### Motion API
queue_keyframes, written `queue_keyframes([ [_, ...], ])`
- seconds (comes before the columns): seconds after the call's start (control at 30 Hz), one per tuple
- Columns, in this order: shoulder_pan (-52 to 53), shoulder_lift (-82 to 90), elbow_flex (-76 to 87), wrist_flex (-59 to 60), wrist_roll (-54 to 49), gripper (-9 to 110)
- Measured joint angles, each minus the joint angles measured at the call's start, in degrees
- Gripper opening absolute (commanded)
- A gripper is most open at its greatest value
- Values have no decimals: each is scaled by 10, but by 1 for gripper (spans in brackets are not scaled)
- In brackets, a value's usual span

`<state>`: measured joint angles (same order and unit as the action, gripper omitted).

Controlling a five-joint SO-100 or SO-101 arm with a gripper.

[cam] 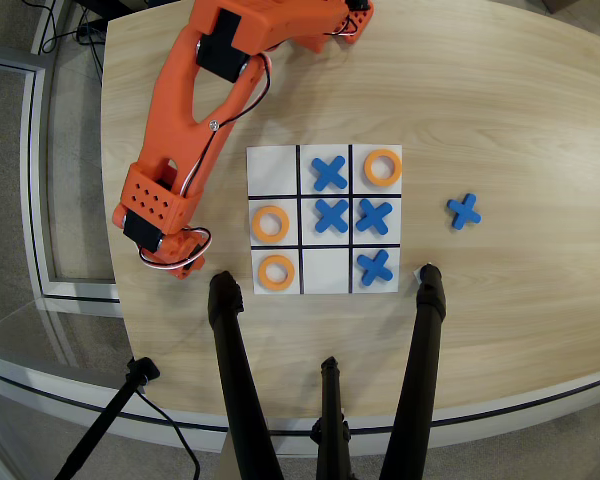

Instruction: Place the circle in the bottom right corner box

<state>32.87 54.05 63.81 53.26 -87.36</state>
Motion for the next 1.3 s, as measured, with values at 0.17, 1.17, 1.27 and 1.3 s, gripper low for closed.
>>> queue_keyframes([
  [0.17, 1, -18, -8, 0, -3, 15],
  [1.17, 37, 59, 144, 194, 11, 0],
  [1.27, 27, 62, 153, 194, 14, 0],
  [1.3, 30, 62, 154, 194, 16, 0],
])
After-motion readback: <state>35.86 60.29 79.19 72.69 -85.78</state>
